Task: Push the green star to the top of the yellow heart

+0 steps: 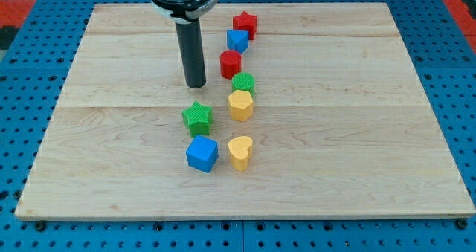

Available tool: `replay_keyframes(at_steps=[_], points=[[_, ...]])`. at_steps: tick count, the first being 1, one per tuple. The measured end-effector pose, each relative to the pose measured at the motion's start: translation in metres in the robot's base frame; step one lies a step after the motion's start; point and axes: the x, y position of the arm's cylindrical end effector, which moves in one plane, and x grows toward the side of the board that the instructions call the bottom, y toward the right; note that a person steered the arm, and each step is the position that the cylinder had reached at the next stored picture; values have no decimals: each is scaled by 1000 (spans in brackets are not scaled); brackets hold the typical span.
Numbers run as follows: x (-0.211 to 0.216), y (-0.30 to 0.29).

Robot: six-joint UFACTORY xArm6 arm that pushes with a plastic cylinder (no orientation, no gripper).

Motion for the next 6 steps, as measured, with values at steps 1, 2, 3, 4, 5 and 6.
replay_keyframes(at_steps=[1, 2, 3, 4, 5, 6], points=[[0, -32], [9, -41], [20, -41], [34, -28], [58, 4], [63, 7]])
